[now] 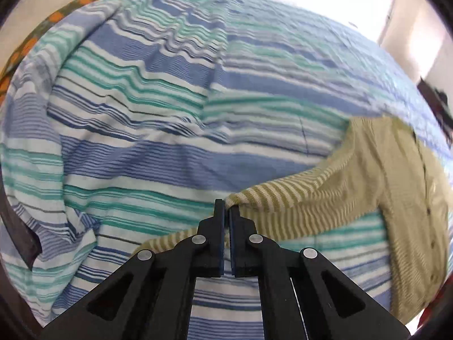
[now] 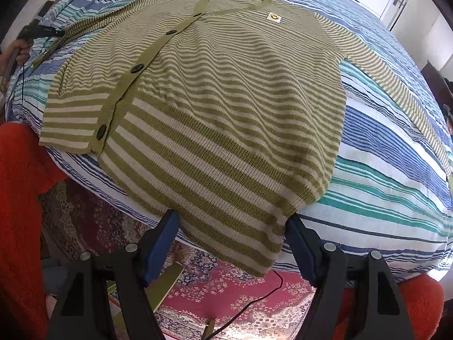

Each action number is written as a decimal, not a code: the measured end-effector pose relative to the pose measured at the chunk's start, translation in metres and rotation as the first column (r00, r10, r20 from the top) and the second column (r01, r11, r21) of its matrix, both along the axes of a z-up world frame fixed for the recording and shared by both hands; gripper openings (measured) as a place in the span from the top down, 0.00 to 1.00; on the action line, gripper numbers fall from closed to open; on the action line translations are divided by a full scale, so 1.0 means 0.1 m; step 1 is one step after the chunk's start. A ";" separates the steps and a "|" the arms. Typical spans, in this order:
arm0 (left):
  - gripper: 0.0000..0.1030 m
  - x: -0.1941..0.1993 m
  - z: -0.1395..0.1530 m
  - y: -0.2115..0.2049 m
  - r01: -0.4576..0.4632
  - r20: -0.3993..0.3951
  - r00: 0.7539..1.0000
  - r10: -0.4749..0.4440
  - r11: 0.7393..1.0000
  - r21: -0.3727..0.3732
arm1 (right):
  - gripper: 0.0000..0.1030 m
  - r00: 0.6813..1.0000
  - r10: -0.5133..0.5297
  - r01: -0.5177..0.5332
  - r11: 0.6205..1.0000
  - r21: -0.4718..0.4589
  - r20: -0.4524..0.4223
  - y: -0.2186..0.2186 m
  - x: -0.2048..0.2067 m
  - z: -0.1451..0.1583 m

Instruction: Fold small clothes

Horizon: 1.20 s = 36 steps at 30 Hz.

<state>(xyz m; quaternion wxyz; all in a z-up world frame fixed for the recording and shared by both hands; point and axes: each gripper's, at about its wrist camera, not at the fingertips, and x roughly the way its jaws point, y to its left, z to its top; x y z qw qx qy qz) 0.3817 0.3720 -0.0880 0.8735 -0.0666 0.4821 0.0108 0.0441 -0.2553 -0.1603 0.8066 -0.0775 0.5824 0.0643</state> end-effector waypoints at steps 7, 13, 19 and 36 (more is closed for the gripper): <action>0.27 0.13 -0.08 0.73 -0.327 -0.088 0.939 0.331 0.943 0.065 | 0.24 1.000 0.000 0.000 1.000 -0.003 -0.004 0.03 0.02 -0.02; 0.27 -0.65 -0.26 0.72 -0.229 -0.063 0.973 0.223 0.963 -0.141 | 0.23 1.000 0.000 0.000 1.000 0.010 -0.001 0.00 0.02 -0.02; 0.25 -1.01 -0.57 -0.28 0.142 -0.093 0.989 -0.113 0.903 0.405 | 0.20 1.000 0.005 -0.005 1.000 0.007 -0.002 0.02 0.02 -0.05; 0.32 -0.28 0.08 1.34 -0.458 -0.134 0.880 0.455 0.889 0.010 | 0.20 1.000 -0.006 0.006 1.000 0.007 0.004 0.02 0.04 -0.01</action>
